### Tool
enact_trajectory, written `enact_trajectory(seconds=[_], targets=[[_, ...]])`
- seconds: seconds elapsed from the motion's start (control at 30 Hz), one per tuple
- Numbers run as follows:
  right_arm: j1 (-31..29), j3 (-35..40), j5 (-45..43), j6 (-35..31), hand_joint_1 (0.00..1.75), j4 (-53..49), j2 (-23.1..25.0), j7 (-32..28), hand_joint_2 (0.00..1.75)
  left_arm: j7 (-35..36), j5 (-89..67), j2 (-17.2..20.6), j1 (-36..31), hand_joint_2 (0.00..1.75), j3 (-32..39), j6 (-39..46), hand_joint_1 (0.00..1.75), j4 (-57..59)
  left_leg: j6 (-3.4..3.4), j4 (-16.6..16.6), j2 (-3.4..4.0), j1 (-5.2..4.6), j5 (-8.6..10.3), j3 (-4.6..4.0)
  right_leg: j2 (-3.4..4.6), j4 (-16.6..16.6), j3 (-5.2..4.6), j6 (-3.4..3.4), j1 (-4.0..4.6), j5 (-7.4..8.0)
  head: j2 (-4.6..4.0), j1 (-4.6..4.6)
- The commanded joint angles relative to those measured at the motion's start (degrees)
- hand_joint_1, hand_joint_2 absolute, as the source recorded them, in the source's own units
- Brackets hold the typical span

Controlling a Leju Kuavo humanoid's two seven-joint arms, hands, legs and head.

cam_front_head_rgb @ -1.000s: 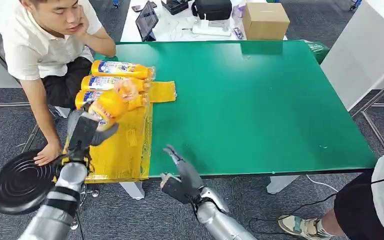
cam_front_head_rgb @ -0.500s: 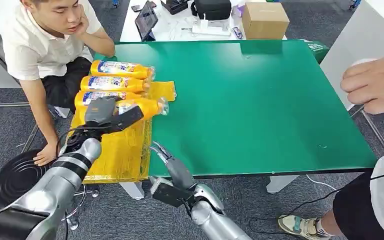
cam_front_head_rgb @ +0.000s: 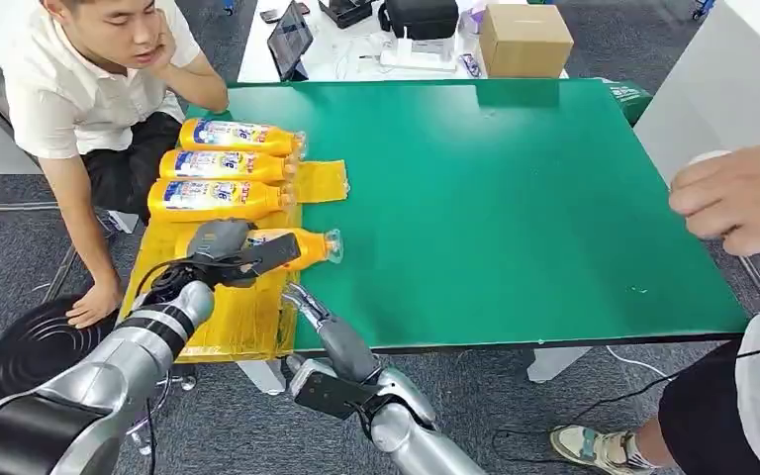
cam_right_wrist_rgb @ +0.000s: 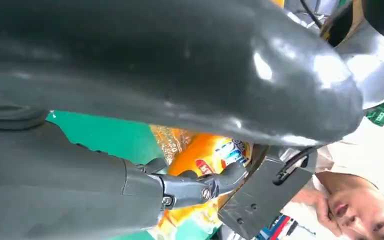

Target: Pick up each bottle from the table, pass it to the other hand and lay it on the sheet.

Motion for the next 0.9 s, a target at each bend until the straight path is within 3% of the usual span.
enact_trajectory(seconds=[0.03,0.1,0.13,0.2,0.23,0.3,0.33,0.9], targets=[[-1.1,1.7,-1.2,0.1,0.00,0.9,-1.5,-0.1,0.00,-0.3,-0.3,-0.7,-3.9,1.75,-2.1,-2.9,1.75,6.2,-0.04,0.0,-0.06,0.03,-0.01,0.04,-0.10,0.0,0.07,-0.06,0.04,-0.03,0.00,0.00],[-1.3,1.3,-2.4,0.5,0.00,1.9,-1.2,-0.6,0.00,0.5,-1.3,-0.9,-4.1,1.75,-2.7,-4.3,1.73,6.7,-0.05,0.0,-0.06,0.05,-0.03,0.08,-0.11,0.0,0.13,-0.09,0.06,-0.05,0.00,0.00],[-1.5,1.2,-2.6,0.6,0.00,2.2,-0.9,-0.7,0.00,0.9,-1.5,-1.0,-4.2,1.75,-2.7,-4.8,1.48,6.9,-0.04,0.0,-0.06,0.03,-0.02,0.06,-0.10,0.0,0.09,-0.07,0.04,-0.04,0.00,-0.02],[-1.7,1.2,-3.2,1.1,0.00,2.8,-0.5,-0.9,0.00,1.6,-1.7,-1.3,-4.4,1.75,-2.7,-5.7,0.52,7.2,-0.06,0.0,-0.06,0.05,-0.04,0.09,-0.11,0.0,0.13,-0.09,0.07,-0.05,0.00,-0.02],[-1.9,1.3,-3.3,1.4,0.00,3.2,-0.4,-0.9,0.00,1.9,-1.8,-1.4,-4.4,1.75,-2.7,-6.2,0.51,7.5,-0.04,0.0,-0.05,0.04,-0.02,0.05,-0.09,0.0,0.08,-0.07,0.06,-0.04,0.00,0.00],[-2.3,1.3,-3.6,1.0,0.00,4.5,-0.2,-1.1,0.00,3.0,-2.0,-1.5,-4.2,1.75,-2.5,-6.8,0.12,7.5,-0.04,0.0,-0.04,0.04,-0.01,0.03,-0.08,0.0,0.06,-0.07,0.06,-0.03,0.00,-0.02],[-2.4,1.3,-3.7,1.0,0.00,4.7,-0.1,-1.2,0.00,3.0,-2.0,-1.5,-4.0,1.75,-2.4,-7.0,0.02,7.6,-0.06,0.0,-0.07,0.05,-0.03,0.11,-0.13,0.0,0.15,-0.10,0.07,-0.06,0.00,-0.02],[-4.2,2.4,-4.5,0.5,0.00,8.3,0.5,-2.3,0.00,0.6,5.0,-1.7,-3.1,1.75,5.1,-10.6,0.00,8.0,-0.03,0.0,-0.04,0.02,-0.01,0.10,-0.01,0.0,0.15,-0.05,0.03,-0.01,0.00,-0.02]])
